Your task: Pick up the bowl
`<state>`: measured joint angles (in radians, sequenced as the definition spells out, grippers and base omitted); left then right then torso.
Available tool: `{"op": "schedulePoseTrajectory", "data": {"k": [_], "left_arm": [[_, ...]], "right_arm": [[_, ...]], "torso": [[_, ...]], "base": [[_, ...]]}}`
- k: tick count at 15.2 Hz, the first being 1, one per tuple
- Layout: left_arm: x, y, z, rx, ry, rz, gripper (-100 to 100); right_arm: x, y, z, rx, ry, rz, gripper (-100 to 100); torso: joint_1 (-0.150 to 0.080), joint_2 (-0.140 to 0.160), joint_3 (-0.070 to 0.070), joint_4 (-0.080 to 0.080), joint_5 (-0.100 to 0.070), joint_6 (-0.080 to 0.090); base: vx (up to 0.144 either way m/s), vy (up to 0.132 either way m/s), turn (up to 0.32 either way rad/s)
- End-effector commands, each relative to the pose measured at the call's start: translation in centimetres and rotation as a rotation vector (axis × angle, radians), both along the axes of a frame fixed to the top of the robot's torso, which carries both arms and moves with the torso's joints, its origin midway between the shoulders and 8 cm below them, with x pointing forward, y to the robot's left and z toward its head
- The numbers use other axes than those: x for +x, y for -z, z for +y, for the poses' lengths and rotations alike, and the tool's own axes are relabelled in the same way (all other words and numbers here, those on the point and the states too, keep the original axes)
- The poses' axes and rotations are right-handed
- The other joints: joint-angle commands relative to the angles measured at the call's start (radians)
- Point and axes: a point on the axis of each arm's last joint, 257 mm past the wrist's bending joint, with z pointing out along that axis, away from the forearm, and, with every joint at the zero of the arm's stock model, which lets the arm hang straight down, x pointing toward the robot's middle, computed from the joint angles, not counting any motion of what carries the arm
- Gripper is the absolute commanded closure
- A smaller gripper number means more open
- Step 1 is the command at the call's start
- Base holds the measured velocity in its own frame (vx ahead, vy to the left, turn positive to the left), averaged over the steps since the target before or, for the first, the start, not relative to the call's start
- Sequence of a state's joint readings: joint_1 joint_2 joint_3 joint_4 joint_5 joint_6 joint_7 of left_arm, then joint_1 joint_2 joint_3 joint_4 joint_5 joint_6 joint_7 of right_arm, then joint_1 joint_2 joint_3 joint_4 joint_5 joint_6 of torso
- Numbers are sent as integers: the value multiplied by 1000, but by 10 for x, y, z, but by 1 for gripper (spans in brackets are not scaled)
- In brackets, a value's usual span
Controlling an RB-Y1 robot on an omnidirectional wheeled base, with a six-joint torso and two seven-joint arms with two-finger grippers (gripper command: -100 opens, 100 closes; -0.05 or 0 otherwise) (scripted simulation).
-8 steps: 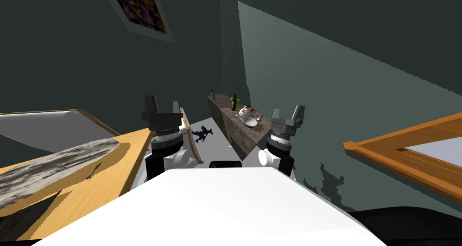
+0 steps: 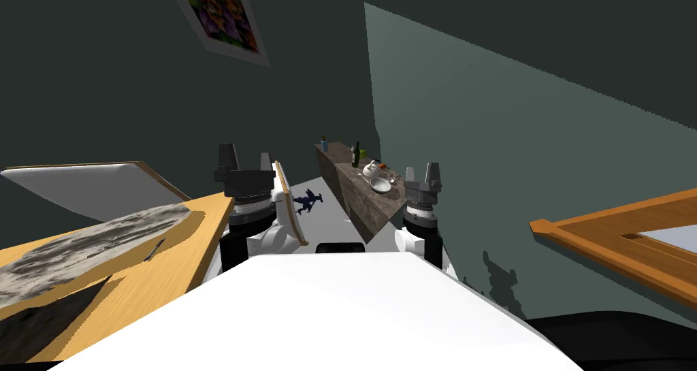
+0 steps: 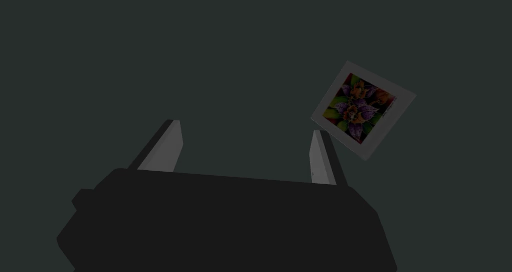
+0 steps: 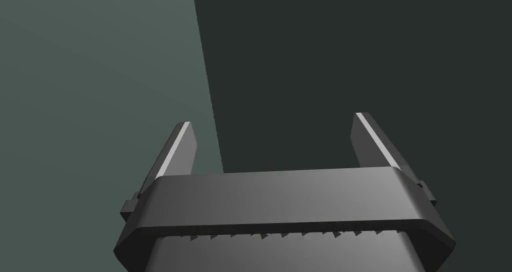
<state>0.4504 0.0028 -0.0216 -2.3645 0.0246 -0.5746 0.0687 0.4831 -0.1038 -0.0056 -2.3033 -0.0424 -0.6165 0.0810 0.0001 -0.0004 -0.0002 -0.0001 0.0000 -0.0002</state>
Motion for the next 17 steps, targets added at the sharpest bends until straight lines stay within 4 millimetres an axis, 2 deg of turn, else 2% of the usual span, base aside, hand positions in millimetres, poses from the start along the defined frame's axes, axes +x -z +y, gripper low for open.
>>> {"op": "schedulePoseTrajectory", "data": {"k": [1,4,5,6,7,9,10,11,12,13,14,16,17], "left_arm": [[0,0,0,0,0,0,0],[0,0,0,0,0,0,0],[0,0,0,0,0,0,0],[0,0,0,0,0,0,0],[0,0,0,0,0,0,0],[0,0,0,0,0,0,0],[0,0,0,0,0,0,0],[0,0,0,0,0,0,0],[0,0,0,0,0,0,0],[0,0,0,0,0,0,0],[0,0,0,0,0,0,0],[0,0,0,0,0,0,0],[0,0,0,0,0,0,0]], "right_arm": [[7,12,3,-64,-4,37,-100],[13,23,8,-140,-16,71,-100],[18,36,7,-182,-10,102,-100],[18,36,9,-203,-19,105,-100],[23,50,8,-246,-11,138,-100],[23,50,10,-269,-21,141,-100],[28,65,8,-326,-16,177,-100],[28,66,9,-339,-21,178,-100],[33,81,5,-389,-11,215,-100],[33,82,6,-409,-20,217,-100],[37,99,1,-459,-8,255,-100],[37,99,2,-485,-18,257,-100],[41,117,-4,-548,-10,297,-100]], "torso": [[0,0,0,0,0,0],[0,0,0,0,0,0],[0,0,0,0,0,0],[0,0,0,0,0,0],[0,0,0,0,0,0],[0,0,0,0,0,0],[0,0,0,0,0,0],[0,0,0,0,0,0],[0,0,0,0,0,0],[0,0,0,0,0,0],[0,0,0,0,0,0],[0,0,0,0,0,0],[0,0,0,0,0,0]], "base": [[5,11,98],[5,9,95],[7,9,115],[6,8,103],[7,8,140],[7,5,71],[6,7,102],[6,7,116],[7,10,167],[7,7,135],[8,8,163],[7,3,85],[6,6,137]]}}
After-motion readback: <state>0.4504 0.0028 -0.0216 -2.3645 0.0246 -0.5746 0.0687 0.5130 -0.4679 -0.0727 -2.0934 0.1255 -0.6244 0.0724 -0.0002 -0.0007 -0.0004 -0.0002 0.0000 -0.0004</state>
